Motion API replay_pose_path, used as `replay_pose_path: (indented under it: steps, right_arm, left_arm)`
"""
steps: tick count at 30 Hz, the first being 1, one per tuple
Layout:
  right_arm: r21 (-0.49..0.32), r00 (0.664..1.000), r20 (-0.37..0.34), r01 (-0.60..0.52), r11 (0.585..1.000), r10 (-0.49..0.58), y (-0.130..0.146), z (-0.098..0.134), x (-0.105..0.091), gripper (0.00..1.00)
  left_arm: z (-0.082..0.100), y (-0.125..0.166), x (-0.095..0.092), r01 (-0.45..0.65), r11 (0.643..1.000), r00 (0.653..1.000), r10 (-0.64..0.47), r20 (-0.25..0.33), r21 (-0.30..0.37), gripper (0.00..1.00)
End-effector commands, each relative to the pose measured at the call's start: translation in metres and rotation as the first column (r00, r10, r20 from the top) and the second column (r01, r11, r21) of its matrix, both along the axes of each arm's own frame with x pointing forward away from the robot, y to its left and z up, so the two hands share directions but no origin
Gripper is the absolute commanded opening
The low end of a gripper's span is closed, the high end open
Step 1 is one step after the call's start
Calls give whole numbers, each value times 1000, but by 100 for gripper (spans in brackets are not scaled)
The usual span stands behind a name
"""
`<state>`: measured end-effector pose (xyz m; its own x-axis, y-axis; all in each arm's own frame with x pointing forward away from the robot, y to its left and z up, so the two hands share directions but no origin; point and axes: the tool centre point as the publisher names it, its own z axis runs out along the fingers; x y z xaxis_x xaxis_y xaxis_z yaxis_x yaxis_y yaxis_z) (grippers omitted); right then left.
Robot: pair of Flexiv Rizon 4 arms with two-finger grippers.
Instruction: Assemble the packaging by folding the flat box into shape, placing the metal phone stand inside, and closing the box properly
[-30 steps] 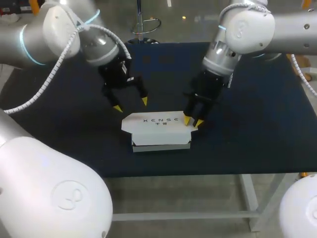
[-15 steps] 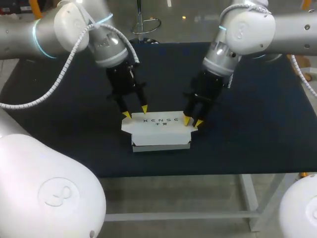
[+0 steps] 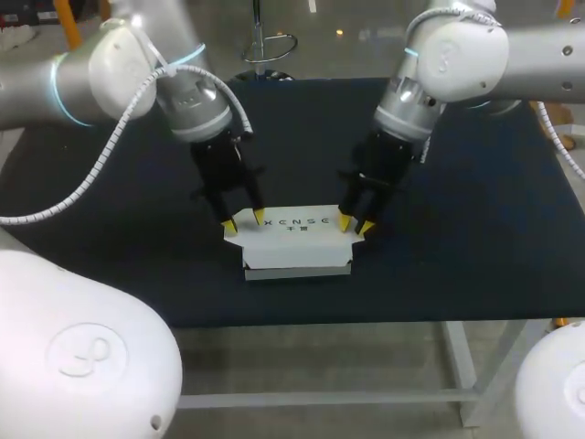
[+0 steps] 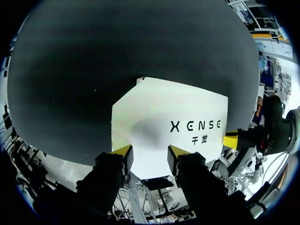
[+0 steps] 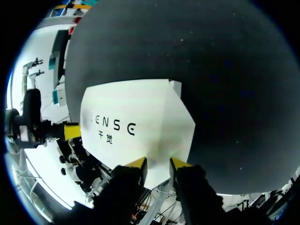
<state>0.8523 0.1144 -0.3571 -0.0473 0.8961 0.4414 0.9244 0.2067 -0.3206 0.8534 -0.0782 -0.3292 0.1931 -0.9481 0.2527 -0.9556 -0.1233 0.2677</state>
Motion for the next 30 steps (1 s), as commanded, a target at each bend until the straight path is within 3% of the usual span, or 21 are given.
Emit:
replay_pose_path:
  steps: [1, 9, 13, 30]
  right_arm:
    - [4, 1000, 2, -2, 1000, 2, 1, 0, -1, 36]
    - [11, 1000, 9, 2, 1000, -2, 1, 0, -2, 36]
    - [18, 1000, 13, 2, 1000, -3, 1, -1, -3, 36]
    - [70, 997, 80, 9, 997, -15, -2, -8, -5, 38]
  left_arm:
    - [-3, -3, -1, 0, 1000, 1000, 0, -3, 13, 55]
    - [-12, -2, -1, -13, 1000, 1000, 13, -19, 4, 61]
    - [-16, 0, -1, -20, 1000, 1000, 20, -19, -7, 57]
    - [-25, -4, -2, -3, 1000, 1000, 4, 26, -23, 60]
